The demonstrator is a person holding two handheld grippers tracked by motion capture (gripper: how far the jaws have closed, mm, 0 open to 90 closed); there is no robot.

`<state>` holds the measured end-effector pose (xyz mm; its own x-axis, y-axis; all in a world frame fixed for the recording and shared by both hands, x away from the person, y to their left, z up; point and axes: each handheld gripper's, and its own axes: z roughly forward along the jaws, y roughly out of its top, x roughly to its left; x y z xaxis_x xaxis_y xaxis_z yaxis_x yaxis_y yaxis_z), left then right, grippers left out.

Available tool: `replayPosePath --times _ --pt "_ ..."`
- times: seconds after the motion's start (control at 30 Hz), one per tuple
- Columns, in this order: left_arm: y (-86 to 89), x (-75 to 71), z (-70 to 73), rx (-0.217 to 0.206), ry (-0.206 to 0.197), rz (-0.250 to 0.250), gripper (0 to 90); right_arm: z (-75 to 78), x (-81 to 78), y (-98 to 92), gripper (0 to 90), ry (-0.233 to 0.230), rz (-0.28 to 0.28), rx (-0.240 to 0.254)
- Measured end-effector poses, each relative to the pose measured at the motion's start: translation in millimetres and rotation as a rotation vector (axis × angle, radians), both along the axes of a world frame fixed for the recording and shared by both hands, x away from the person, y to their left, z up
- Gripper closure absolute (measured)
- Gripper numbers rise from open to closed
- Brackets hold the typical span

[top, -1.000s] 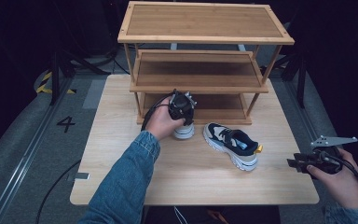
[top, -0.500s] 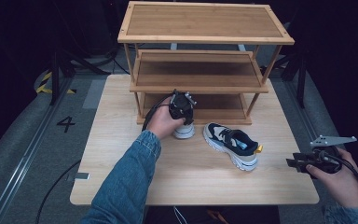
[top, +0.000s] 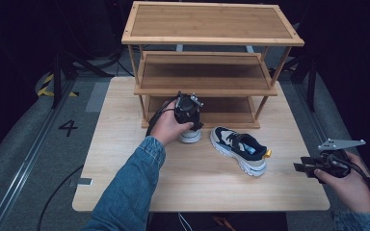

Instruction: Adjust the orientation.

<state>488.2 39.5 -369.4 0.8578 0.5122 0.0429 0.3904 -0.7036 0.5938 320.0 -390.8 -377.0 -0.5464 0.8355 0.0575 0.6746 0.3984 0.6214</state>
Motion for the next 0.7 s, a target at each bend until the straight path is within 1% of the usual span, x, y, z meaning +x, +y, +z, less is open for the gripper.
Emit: replayPosePath --times 0.07,0.1,0.13,0.2,0.23,0.27,0.3,0.33,0.37,0.4,0.43,0.47,0.5,0.6,0.63,0.67,0.7 --pt "3.0 -6.5 7.0 -0.024 -0.007 0.002 36.3 0.3 1.6 1.4 57.1 -0.004 0.006 -0.001" --pt "4.5 -9.6 9.9 -0.028 0.002 0.008 36.1 0.2 2.3 1.9 57.1 -0.003 0.007 0.000" --pt "5.0 -12.0 11.5 -0.036 -0.005 0.011 35.5 0.1 3.0 2.5 57.0 -0.003 0.008 -0.003" --pt "7.6 -19.1 17.6 -0.040 0.002 0.013 35.3 0.1 4.2 3.7 57.0 -0.005 0.013 -0.005" --pt "7.6 -19.1 17.6 -0.040 0.002 0.013 35.6 0.1 4.2 3.7 57.0 -0.005 0.013 -0.005" --pt "9.7 -27.2 22.8 -0.047 -0.002 0.013 36.1 0.7 5.1 5.9 57.0 -0.004 0.017 0.001" --pt "10.8 -31.8 24.3 -0.050 -0.003 0.021 36.9 0.9 5.4 6.4 57.0 -0.004 0.018 0.002" --pt "12.2 -36.5 25.5 -0.050 0.007 0.029 38.5 0.9 6.0 6.8 57.0 -0.006 0.021 -0.001" --pt "12.2 -36.5 25.5 -0.050 0.007 0.029 42.0 0.9 6.0 6.8 57.0 -0.006 0.021 -0.001" --pt "13.7 -41.2 25.2 -0.052 0.004 0.026 42.0 0.9 6.3 7.2 57.0 -0.005 0.022 -0.001" --pt "15.2 -46.7 23.1 -0.045 0.025 0.013 59.4 0.4 7.1 8.0 57.0 -0.006 0.025 -0.001" --pt "16.1 -48.8 21.9 -0.031 0.051 0.011 63.2 0.3 7.1 8.4 57.0 -0.006 0.024 -0.002" --pt "16.1 -50.4 18.7 -0.027 0.049 0.012 69.0 0.1 7.3 8.8 57.0 -0.005 0.025 -0.002" --pt "16.8 -50.9 9.5 -0.013 0.060 0.028 79.0 0.1 6.9 9.8 57.2 -0.001 0.025 -0.002" --pt "16.8 -50.9 9.5 -0.013 0.060 0.028 80.3 0.1 6.9 9.8 57.2 -0.001 0.025 -0.002" --pt "17.2 -49.1 2.6 -0.014 0.067 0.051 81.3 0.3 6.8 10.3 57.4 -0.003 0.027 0.000" --pt "17.2 -49.1 2.6 -0.014 0.067 0.051 82.4 0.4 6.7 10.3 57.4 -0.002 0.026 0.000"
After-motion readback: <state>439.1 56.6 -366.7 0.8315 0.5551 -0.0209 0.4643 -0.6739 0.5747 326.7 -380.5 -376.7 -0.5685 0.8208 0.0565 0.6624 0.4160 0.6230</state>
